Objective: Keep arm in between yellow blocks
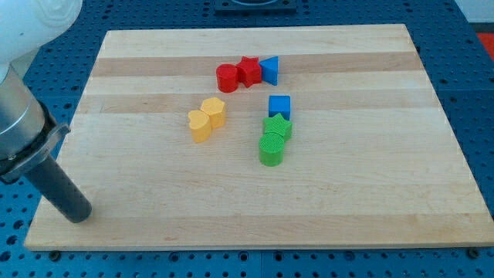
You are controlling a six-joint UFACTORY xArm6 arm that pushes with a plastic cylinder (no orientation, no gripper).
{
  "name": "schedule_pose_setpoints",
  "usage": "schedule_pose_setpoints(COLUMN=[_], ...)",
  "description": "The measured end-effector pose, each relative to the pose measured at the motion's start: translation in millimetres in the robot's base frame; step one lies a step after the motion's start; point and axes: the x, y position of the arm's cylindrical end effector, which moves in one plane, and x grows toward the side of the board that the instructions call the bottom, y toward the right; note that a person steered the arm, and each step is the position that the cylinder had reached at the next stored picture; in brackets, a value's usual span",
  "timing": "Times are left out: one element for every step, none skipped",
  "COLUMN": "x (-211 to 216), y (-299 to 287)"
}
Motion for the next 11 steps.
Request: schedule_pose_setpoints(x=[0, -18, -25, -70, -112, -113, -122, -121, -104, -36, -38], y=[-7, -32, -31, 27, 47, 51, 65, 65, 65, 65, 110])
